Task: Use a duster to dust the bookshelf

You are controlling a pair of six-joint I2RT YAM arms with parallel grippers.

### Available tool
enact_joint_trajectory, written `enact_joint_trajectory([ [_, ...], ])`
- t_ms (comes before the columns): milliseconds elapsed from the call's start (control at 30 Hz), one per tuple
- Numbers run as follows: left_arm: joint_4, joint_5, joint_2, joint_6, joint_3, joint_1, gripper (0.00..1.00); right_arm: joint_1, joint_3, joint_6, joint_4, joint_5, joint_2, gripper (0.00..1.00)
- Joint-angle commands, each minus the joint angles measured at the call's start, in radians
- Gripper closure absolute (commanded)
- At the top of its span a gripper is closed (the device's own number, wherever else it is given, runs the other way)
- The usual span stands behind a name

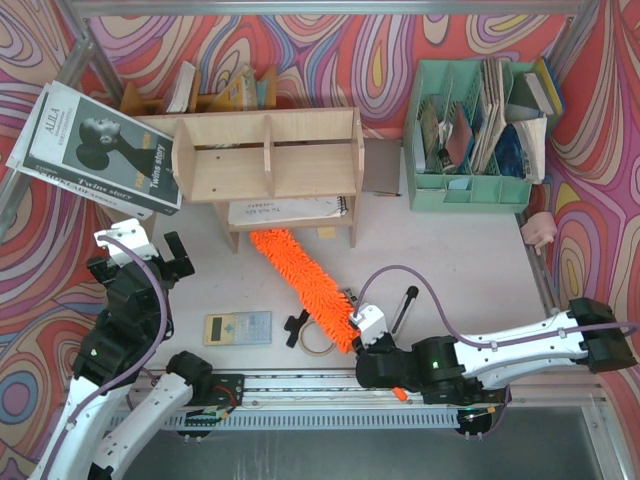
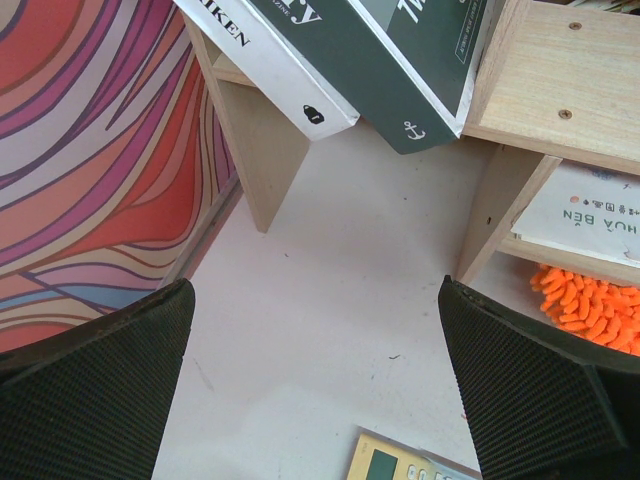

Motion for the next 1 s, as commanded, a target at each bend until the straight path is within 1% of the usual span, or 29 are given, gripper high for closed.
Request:
enact_joint_trajectory([
  [0, -0.003, -0.012, -0.008, -0.007, 0.008, 0.004, 0.01, -0.045, 0.007, -0.058, 0.133, 0.084, 0.007, 1.0],
  [133, -0.002, -0.006, -0.008, -0.008, 0.008, 0.005, 0.01, -0.093, 0.007, -0.108, 0.184, 0.06, 0.027, 1.0],
  [233, -0.005, -0.001, -0.011, -0.01, 0.009, 0.004, 0.02, -0.128, 0.025, -0.083, 0.14, 0.067, 0.049, 1.0],
  [333, -0.003, 0.004, -0.013, -0.01, 0.009, 0.004, 0.02, -0.154, 0.022, 0.01, 0.071, 0.081, 0.045, 1.0],
  [400, -0.003, 0.006, -0.01, -0.01, 0.008, 0.005, 0.01, -0.164, 0.019, 0.091, -0.008, 0.09, 0.03, 1.0],
  [500, -0.002, 0.013, -0.007, -0.012, 0.01, 0.004, 0.01, -0.166, 0.015, 0.154, -0.066, 0.101, -0.011, 1.0],
  [633, -0.004, 0.026, 0.001, -0.016, 0.014, 0.004, 0.01, -0.167, 0.024, 0.26, -0.157, 0.148, -0.018, 1.0],
  [800, -0.007, 0.032, 0.013, -0.016, 0.016, 0.005, 0.01, -0.175, 0.045, 0.304, -0.175, 0.161, 0.032, 1.0],
  [967, -0.022, 0.043, 0.031, -0.027, 0.025, 0.005, 0.02, -0.189, 0.066, 0.271, -0.128, 0.151, 0.114, 1.0],
])
